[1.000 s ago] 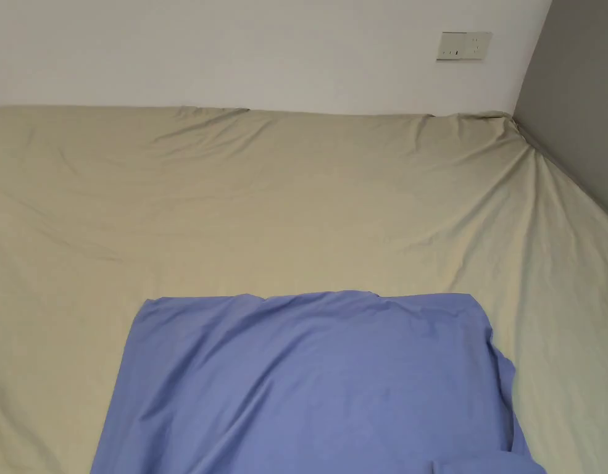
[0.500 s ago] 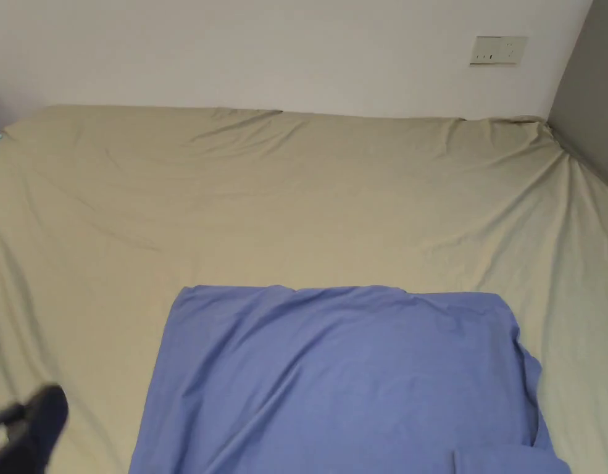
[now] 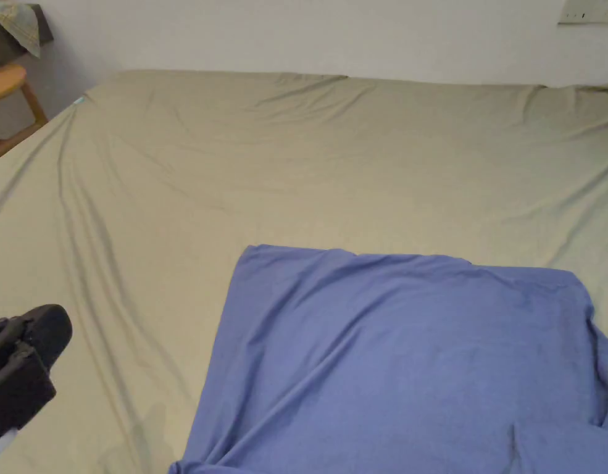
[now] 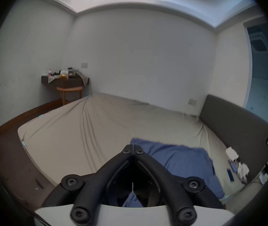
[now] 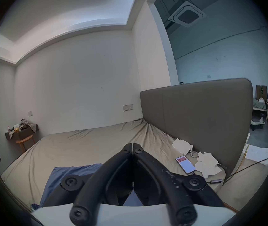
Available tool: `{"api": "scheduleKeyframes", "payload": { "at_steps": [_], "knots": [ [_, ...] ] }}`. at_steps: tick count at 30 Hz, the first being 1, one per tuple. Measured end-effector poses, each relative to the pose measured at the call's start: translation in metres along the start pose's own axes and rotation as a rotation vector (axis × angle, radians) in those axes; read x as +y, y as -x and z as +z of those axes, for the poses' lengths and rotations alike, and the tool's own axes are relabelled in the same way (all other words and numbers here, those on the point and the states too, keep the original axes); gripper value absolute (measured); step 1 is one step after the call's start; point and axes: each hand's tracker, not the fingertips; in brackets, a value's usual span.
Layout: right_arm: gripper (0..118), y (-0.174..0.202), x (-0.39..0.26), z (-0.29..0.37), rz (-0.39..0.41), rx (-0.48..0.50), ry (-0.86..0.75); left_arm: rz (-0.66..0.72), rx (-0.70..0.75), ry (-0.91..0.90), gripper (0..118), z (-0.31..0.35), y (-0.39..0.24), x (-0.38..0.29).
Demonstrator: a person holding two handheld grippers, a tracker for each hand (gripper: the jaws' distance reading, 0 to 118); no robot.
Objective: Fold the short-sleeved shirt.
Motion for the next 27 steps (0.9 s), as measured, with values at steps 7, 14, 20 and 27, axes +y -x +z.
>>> {"api": "scheduleKeyframes", "payload": {
  "at_steps": [7,14,20,27],
  "knots": [
    [0,0.009,0.002,0.000,0.016,-0.017,-0.006,-0.032,-0.037,0.214,96,-0.032,0.003,-0.037],
    [0,0.013,-0.001,-0.007,0.009,-0.006,0.020,-0.065,-0.037,0.594,107,-0.126,0.029,-0.153],
    [0,0.017,-0.015,-0.012,0.018,-0.028,0.087,-0.253,-0.099,0.764,47,-0.153,0.004,-0.199],
    [49,-0.003,-0.091,-0.056,-0.007,0.041,0.488,-0.097,-0.126,0.574,6,-0.127,-0.006,-0.158]
  ]
}}
